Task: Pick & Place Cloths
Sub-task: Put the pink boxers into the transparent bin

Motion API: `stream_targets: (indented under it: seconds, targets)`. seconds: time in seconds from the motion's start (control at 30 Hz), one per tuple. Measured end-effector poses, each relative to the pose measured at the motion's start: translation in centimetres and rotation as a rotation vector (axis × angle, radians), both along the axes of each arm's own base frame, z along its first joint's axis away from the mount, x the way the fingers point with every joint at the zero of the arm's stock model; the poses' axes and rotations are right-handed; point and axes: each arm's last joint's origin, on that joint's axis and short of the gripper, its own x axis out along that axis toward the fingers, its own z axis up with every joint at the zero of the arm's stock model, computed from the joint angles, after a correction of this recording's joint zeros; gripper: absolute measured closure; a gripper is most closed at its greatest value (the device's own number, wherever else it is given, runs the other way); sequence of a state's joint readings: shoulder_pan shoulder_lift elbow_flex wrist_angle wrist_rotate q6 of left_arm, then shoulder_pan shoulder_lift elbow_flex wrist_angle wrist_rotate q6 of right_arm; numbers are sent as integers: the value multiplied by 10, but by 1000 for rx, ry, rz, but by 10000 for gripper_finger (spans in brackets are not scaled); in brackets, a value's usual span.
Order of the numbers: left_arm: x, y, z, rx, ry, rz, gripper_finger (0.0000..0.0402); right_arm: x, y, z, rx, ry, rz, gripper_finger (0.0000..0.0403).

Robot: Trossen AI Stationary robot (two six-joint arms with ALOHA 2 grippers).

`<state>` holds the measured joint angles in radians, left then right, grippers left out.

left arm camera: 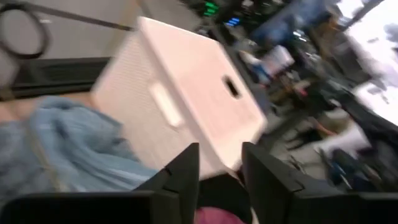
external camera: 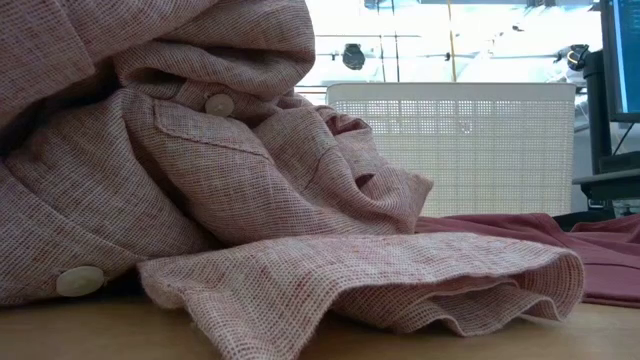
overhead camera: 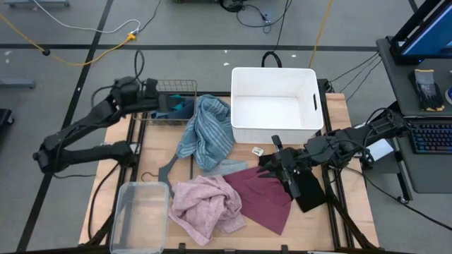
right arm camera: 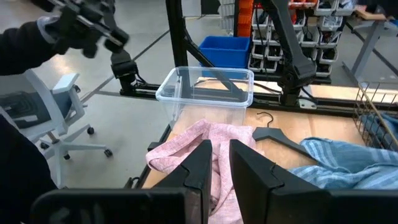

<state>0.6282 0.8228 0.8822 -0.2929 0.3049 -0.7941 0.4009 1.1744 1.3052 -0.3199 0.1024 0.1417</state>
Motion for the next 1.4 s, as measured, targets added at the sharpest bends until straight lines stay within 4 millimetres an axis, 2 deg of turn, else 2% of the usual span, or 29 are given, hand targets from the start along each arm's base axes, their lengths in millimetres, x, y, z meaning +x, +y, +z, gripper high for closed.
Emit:
stream_targets:
  seconds: [0.27, 0.57, 0.73, 0.9, 1.03, 1.4]
  targets:
    - [3, -42, 10, 109, -29, -114, 394, 0, 0, 0, -5, -2, 1, 355]
    - [26, -77, 5, 197, 5, -286, 396, 0, 0, 0, -14, -4, 5, 355]
    - [38, -99, 8, 333, -49, -423, 399, 0, 0, 0, -1, 3, 2, 355]
    - [41, -117, 14, 508, -122, -516, 399, -1, 0, -6, 10, 65, -7, 355]
    - [38, -123, 17, 581, -145, -513, 395, -3, -1, -10, 29, 126, -22, 355]
    - [37, -124, 19, 568, -156, -517, 392, -7, 7, -17, 8, 181, 8, 355]
